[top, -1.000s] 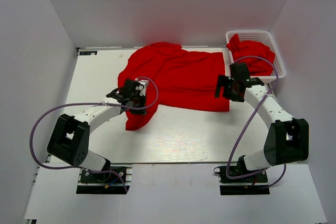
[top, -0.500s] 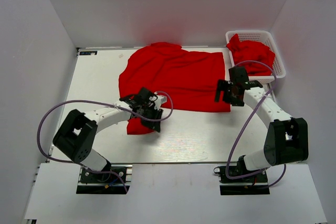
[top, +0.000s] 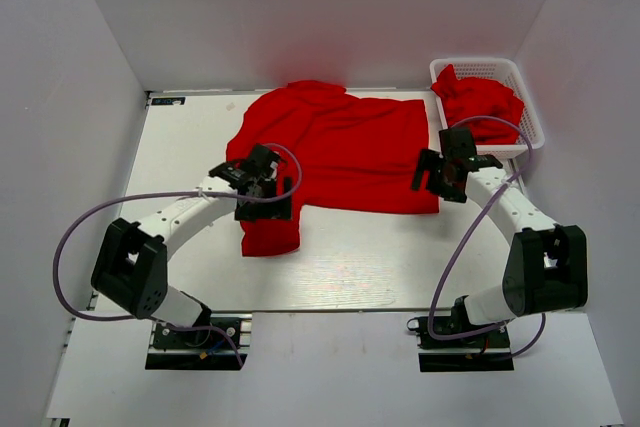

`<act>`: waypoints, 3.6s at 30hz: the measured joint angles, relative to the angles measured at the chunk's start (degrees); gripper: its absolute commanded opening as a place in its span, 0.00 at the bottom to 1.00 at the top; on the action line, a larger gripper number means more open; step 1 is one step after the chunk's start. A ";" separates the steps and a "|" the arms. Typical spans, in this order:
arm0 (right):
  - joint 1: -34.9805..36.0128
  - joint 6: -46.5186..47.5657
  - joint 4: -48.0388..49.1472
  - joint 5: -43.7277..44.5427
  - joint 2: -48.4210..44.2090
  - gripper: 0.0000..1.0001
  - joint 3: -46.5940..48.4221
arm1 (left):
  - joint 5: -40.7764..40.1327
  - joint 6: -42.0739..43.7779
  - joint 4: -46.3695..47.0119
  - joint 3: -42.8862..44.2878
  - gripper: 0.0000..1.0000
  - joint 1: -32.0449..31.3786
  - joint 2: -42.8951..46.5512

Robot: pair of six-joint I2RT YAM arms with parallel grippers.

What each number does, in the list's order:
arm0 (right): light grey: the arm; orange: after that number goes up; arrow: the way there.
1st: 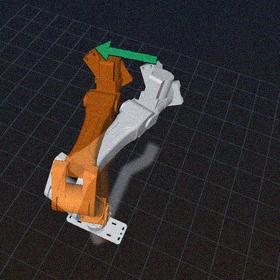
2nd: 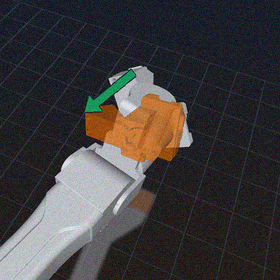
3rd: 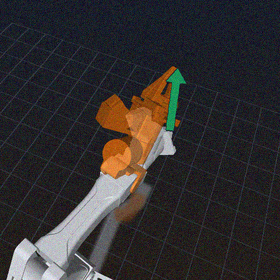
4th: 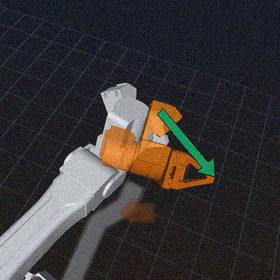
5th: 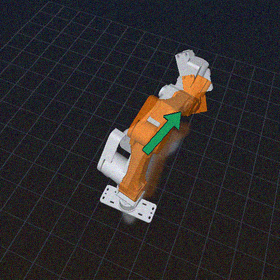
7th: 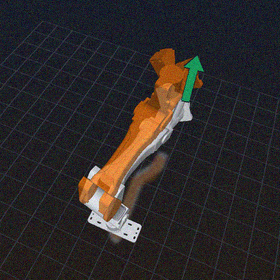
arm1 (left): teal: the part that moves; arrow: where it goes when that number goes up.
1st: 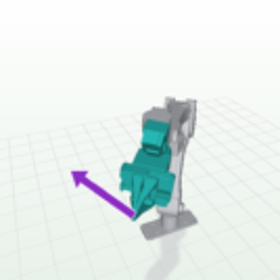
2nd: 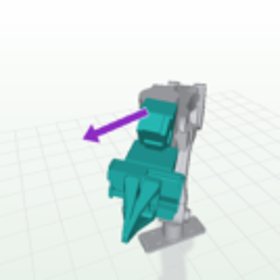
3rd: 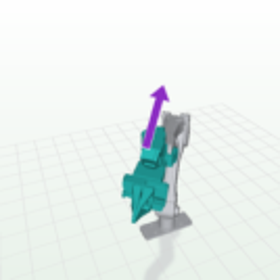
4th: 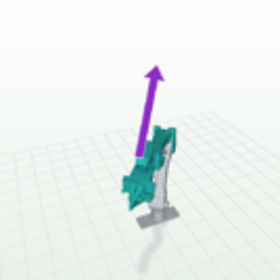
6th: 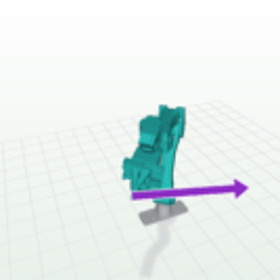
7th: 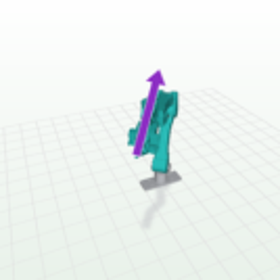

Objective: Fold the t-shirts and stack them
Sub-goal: Grap the side of the flattened tshirt closest away from the robot with both arms

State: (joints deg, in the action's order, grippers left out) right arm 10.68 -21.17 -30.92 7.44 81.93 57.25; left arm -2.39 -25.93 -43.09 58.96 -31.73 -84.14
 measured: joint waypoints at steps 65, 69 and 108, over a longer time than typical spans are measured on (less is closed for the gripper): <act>-5.77 -7.63 10.19 -1.64 9.60 0.84 -4.94 | 4.72 -9.40 8.61 -19.78 0.00 13.86 4.39; -5.77 -8.35 11.02 -1.88 10.08 0.73 -5.99 | 4.72 -9.40 8.52 -19.78 0.00 13.86 4.39; -5.68 -10.95 -13.40 -3.63 -7.28 0.00 -15.93 | 13.88 -3.80 -18.14 -6.05 0.00 13.81 12.11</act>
State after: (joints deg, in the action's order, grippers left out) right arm 4.99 -32.12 -44.31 3.81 74.65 41.32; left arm 11.49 -29.74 -61.23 52.90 -17.91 -72.03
